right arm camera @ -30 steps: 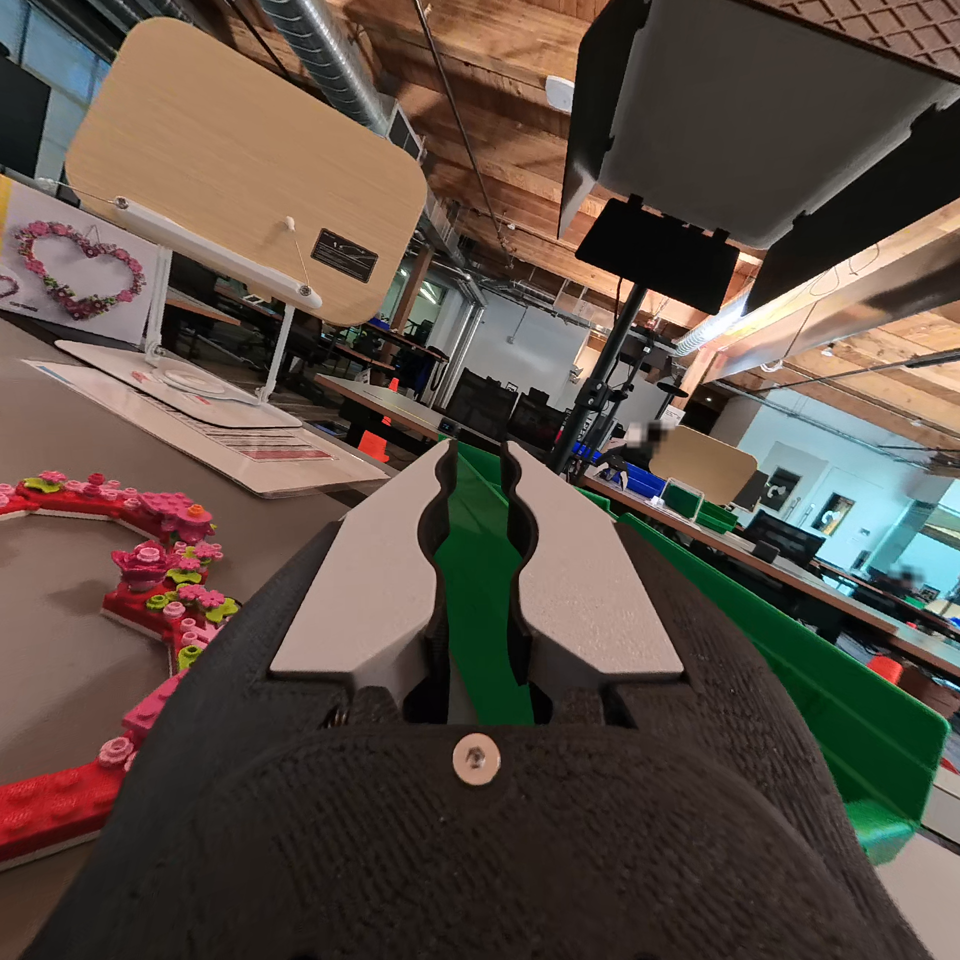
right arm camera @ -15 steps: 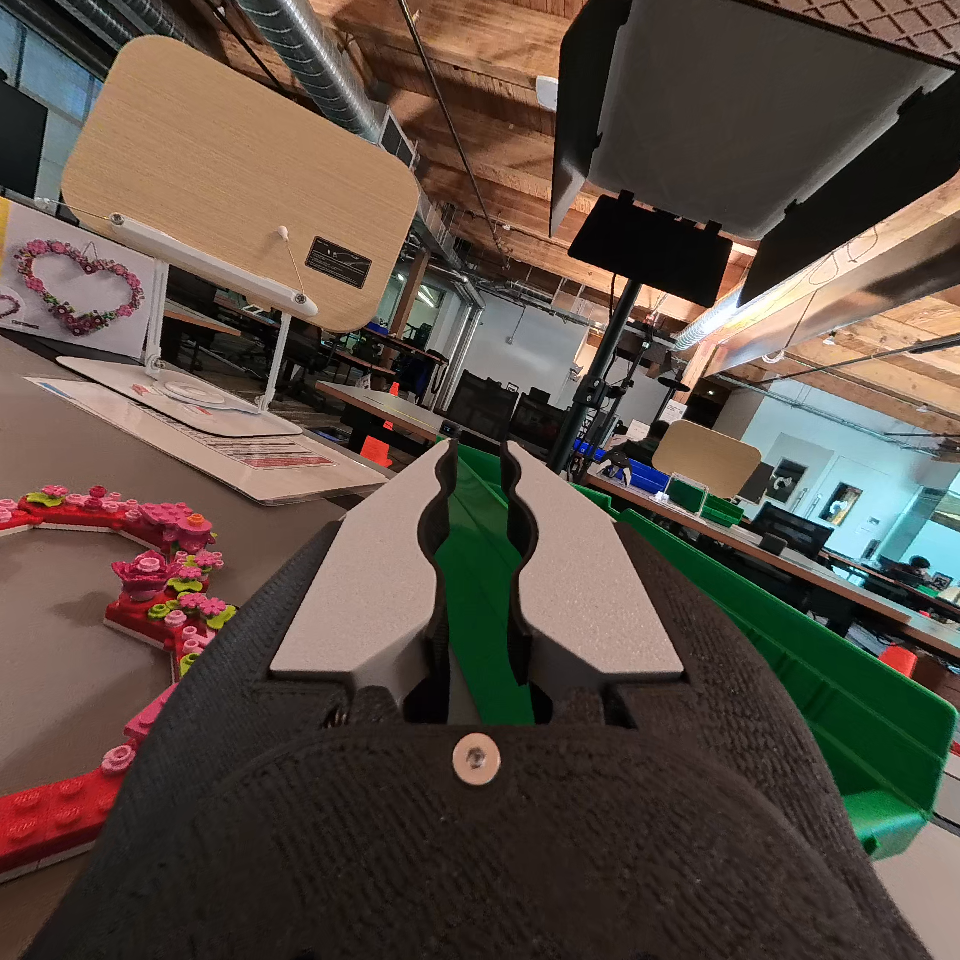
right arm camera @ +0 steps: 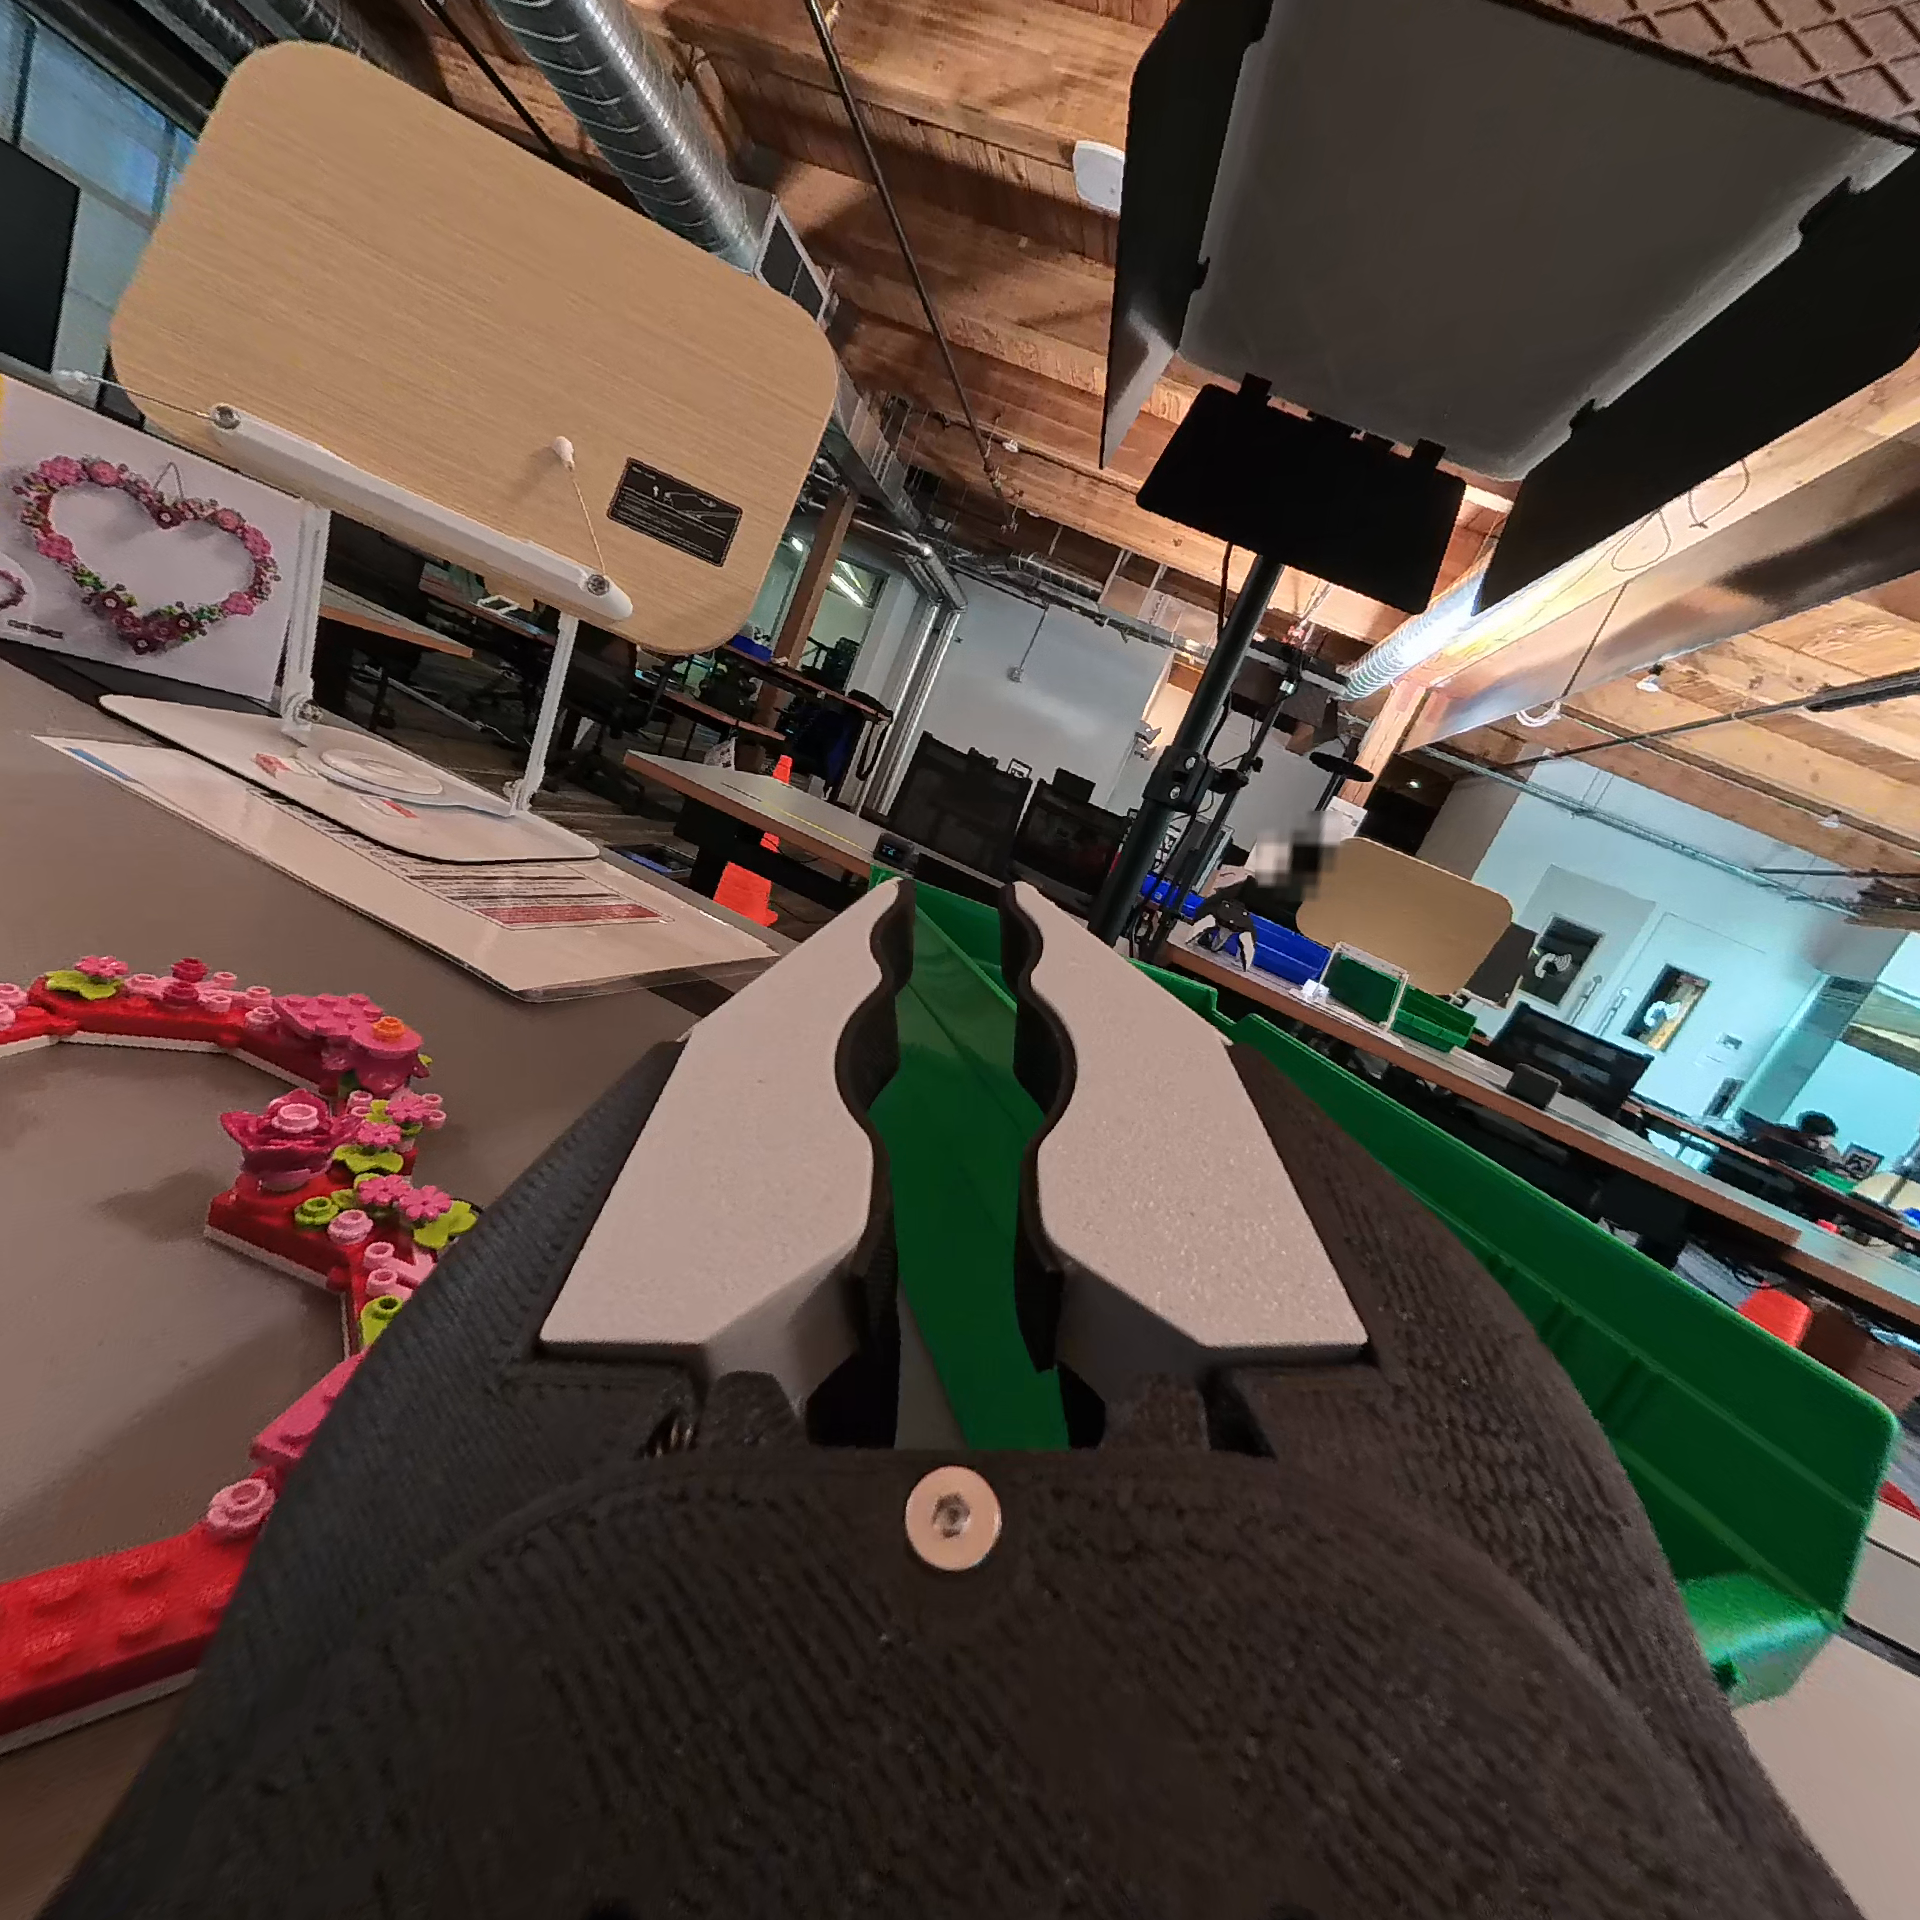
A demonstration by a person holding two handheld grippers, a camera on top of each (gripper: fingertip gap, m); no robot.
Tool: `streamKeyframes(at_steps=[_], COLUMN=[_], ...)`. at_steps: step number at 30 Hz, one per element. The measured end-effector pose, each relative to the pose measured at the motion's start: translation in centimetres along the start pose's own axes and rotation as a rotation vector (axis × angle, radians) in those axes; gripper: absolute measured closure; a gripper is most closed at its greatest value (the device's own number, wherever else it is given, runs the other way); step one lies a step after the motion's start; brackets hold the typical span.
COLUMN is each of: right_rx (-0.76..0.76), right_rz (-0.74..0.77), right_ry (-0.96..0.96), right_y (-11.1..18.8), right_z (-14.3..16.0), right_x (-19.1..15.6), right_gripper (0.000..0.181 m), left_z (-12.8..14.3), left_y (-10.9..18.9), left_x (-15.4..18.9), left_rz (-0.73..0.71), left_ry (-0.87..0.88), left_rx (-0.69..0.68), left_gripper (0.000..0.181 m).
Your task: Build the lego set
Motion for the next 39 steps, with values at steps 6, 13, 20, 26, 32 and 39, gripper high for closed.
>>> streamKeyframes(at_steps=[6,13,20,26,32,39], right_rx=[-0.001,0.000,0.000,0.000,0.005,0.033], right_rz=[-0.002,-0.005,-0.016,-0.016,-0.069,-0.144], right_ry=[0.005,0.003,0.006,0.007,0.018,-0.008], right_y=[0.3,0.3,0.2,0.3,-0.1,0.4], right_z=[-0.2,-0.2,-0.1,-0.1,-0.1,-0.7], right_x=[-0.1,-0.1,-0.3,-0.4,-1.5,-2.5], right_gripper=[0.167,0.167,0.167,0.167,0.167,0.166], left_z=[-1.1,-0.7,0.1,0.5,1.5,2.1], left_y=[-3.1,-3.4,-3.6,-3.4,-0.1,3.4], left_x=[0.6,-0.3,0.1,-0.6,-1.8,-2.6], left_rz=[-0.021,-0.049,-0.016,-0.073,-0.185,-0.187], left_ry=[-0.028,-0.052,-0.024,-0.056,-0.112,-0.084], left_rx=[-0.002,-0.054,-0.062,-0.091,-0.097,0.009], left_gripper=[0.092,0.100,0.099,0.102,0.107,0.115])
Point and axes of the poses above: each gripper's, where its closed fingertips meet, y back along the fingers, z out of its underside, x = y × z across the jaws, the point moved 2 cm from there along y, back along the fingers, and after that the axes turned 1 degree about -y, right-handed, at the moved point
